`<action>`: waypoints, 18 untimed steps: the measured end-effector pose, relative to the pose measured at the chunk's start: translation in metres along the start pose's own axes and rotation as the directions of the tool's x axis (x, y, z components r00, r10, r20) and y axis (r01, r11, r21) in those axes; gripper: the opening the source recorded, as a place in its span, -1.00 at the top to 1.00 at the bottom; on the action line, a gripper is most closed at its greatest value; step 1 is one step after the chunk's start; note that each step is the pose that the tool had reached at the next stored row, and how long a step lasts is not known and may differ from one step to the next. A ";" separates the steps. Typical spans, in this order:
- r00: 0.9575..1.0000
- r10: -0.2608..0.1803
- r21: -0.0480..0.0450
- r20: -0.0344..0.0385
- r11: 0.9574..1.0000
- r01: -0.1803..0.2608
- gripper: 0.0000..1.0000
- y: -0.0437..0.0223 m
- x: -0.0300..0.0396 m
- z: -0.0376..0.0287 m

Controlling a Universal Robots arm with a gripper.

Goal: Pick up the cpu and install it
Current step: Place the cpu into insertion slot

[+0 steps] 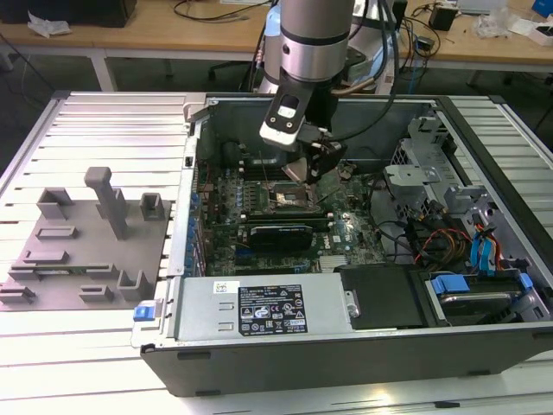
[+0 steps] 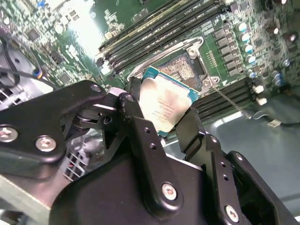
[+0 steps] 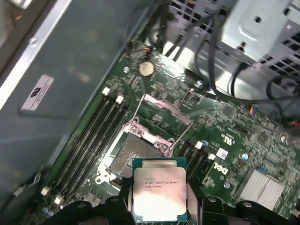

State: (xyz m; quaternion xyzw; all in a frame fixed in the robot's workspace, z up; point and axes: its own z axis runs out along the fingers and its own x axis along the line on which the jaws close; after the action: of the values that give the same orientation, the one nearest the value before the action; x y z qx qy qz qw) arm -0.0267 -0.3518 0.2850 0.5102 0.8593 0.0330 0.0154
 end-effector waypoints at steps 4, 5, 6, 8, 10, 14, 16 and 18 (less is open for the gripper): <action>0.995 0.100 -0.001 0.007 0.995 -0.100 -0.09 -0.0001 0.0000 0.0009; 0.993 0.117 -0.001 0.008 0.993 -0.117 -0.09 -0.0001 0.0000 0.0011; 0.988 0.157 -0.002 0.011 0.988 -0.157 -0.09 -0.0001 0.0000 0.0016; 0.978 0.206 -0.003 0.015 0.978 -0.206 -0.09 -0.0001 0.0000 0.0023; 0.966 0.258 -0.004 0.018 0.966 -0.258 -0.09 -0.0002 0.0000 0.0034; 0.930 0.368 -0.008 0.026 0.930 -0.368 -0.09 -0.0007 -0.0001 0.0097; 0.915 0.403 -0.009 0.028 0.915 -0.403 -0.09 -0.0009 -0.0001 0.0126; 0.904 0.427 -0.010 0.030 0.904 -0.427 -0.09 -0.0011 0.0001 0.0159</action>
State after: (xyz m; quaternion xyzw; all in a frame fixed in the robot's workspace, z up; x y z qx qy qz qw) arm -0.0268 -0.3516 0.2691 0.6864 0.7263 0.0291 0.0220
